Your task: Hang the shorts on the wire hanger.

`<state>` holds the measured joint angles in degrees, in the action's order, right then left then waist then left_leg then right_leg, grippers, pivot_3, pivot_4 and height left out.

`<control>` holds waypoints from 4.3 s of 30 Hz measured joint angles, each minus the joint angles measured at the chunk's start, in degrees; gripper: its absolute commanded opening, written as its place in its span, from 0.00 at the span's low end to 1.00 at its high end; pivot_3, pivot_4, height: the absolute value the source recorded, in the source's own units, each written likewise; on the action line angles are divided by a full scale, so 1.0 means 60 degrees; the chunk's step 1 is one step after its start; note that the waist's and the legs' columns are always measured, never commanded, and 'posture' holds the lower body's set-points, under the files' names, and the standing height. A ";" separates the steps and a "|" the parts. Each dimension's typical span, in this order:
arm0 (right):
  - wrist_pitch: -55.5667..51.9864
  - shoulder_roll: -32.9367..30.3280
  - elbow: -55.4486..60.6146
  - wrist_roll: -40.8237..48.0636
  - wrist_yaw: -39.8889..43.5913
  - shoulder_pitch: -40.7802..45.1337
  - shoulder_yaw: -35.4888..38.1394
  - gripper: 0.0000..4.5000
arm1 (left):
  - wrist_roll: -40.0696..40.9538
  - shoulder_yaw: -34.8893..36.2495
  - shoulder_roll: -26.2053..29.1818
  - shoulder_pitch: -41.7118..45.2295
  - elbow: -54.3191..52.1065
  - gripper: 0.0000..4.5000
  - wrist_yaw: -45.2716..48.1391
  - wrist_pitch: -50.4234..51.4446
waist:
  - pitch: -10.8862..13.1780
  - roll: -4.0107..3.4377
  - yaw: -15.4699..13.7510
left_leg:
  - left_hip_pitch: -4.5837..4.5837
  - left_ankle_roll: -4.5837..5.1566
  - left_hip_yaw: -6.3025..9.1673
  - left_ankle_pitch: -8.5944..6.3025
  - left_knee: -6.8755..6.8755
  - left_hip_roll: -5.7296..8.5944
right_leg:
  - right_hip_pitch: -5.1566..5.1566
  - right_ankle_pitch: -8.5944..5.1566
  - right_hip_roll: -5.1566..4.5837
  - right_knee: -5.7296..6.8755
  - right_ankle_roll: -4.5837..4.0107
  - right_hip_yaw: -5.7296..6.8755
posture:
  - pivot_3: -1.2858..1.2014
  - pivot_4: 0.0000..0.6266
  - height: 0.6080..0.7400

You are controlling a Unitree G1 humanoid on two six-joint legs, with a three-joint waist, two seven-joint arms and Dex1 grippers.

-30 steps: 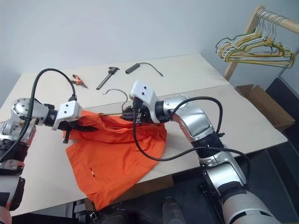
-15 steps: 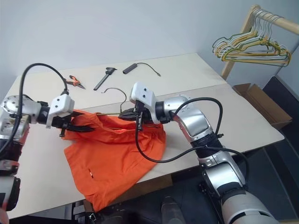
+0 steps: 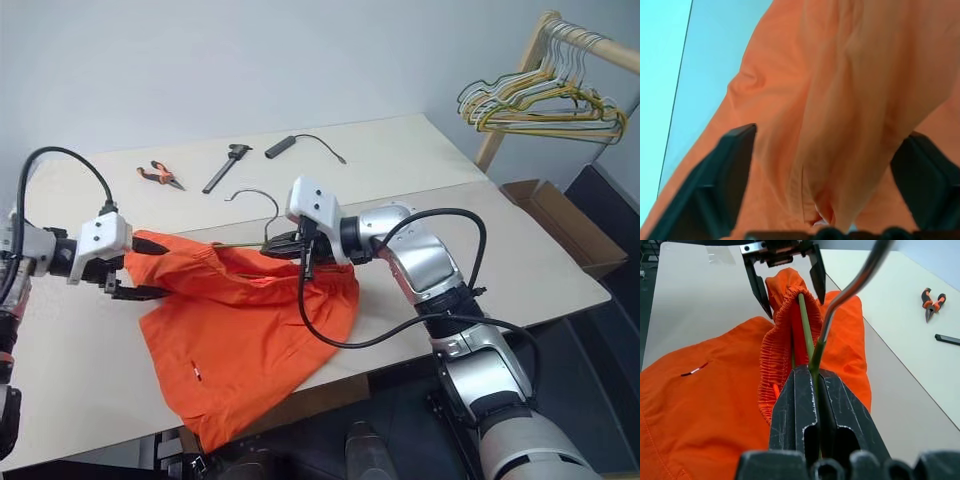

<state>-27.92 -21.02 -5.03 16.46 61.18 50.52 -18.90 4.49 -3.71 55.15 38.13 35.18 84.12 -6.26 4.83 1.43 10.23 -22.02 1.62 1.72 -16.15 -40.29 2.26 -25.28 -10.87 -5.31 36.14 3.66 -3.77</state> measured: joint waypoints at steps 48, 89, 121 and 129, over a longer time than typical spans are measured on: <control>0.0822 0.0572 -0.0405 -0.0517 -0.0571 -0.1709 0.0308 0.00 | 0.0881 0.0678 0.0383 0.0033 -0.0848 0.01 0.0295 0.0984 | -0.0013 0.0011 -0.0192 | 0.0007 -0.0002 -0.0001 0.0001 0.0001 0.0003 | 0.0003 0.0000 0.0003 0.0002 0.0000 0.0000 | 0.50 0.06 1.00; -0.2235 -0.1073 -0.0766 -0.0479 0.1542 0.2023 -0.0168 0.00 | 0.2156 0.0615 -0.0279 -0.0153 -0.4159 0.99 0.0358 0.1637 | -0.0028 0.0007 -0.0087 | -0.0007 -0.0006 0.0003 0.0003 -0.0003 0.0006 | 0.0003 0.0001 -0.0013 -0.0002 -0.0001 0.0013 | 0.47 0.05 1.00; -0.2023 -0.1096 -0.0753 -0.0752 0.1672 0.2324 -0.0318 0.33 | 0.0026 -0.1308 -0.2330 0.2183 -0.0267 0.00 0.0176 0.0182 | -0.0062 0.0005 0.0394 | -0.0039 -0.0018 0.0007 0.0010 -0.0003 0.0008 | -0.0044 0.0003 -0.0018 0.0014 -0.0001 0.0008 | 0.45 0.04 1.00; -0.2575 -0.2712 0.0006 -0.0274 0.1500 0.2008 0.0996 0.97 | 0.0162 -0.1051 -0.2290 0.2112 -0.0296 0.00 0.0285 0.0421 | -0.0062 0.0005 0.0376 | -0.0060 -0.0016 0.0010 0.0009 0.0000 0.0010 | -0.0063 0.0003 -0.0022 0.0009 -0.0001 0.0009 | 0.45 0.08 1.00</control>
<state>-43.37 -37.29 -4.99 14.82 70.18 62.57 -12.93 5.46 -10.02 41.41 50.80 33.40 85.83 -3.73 4.46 1.46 12.49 -22.38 1.53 1.78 -16.10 -40.29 2.32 -25.66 -10.85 -5.45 36.19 3.66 -3.72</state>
